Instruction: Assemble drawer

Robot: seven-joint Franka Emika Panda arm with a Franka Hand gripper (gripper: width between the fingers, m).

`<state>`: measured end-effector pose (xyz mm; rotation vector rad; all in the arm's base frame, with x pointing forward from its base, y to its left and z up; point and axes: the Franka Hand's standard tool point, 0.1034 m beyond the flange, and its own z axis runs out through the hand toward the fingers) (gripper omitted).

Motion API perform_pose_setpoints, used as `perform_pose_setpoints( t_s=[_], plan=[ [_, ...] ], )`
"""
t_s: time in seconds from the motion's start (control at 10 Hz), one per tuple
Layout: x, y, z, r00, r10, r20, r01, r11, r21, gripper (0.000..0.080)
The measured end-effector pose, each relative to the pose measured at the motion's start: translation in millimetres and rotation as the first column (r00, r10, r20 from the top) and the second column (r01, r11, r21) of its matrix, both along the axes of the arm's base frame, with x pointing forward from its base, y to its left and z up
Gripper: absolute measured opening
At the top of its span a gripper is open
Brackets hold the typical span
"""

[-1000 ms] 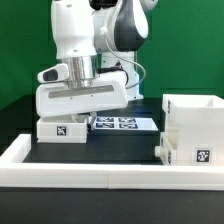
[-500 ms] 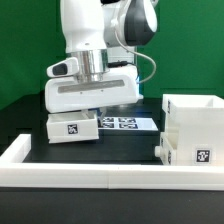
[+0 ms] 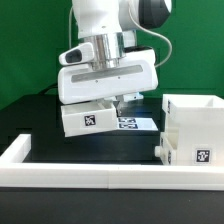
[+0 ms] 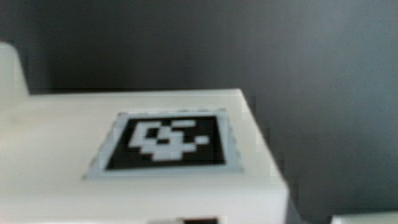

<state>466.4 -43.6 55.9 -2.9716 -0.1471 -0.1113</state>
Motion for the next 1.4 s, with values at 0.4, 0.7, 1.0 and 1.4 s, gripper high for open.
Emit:
perform_pose_setpoints(
  t_s=[0.4, 0.7, 1.0, 1.4],
  plan=[
    [-5.5, -2.7, -6.3, 0.968, 0.249, 0.027, -0.248, 0.968, -0.021, 0.0044],
    [11.7, -8.7, -7.7, 0.771, 0.635, 0.045, -0.633, 0.772, -0.060, 0.0044],
    [10.5, -9.9, -9.8, 0.637, 0.769, 0.054, -0.764, 0.639, -0.084, 0.0044],
    [14.1, -12.8, -9.0, 0.344, 0.937, 0.061, -0.928, 0.349, -0.126, 0.0044]
  ],
)
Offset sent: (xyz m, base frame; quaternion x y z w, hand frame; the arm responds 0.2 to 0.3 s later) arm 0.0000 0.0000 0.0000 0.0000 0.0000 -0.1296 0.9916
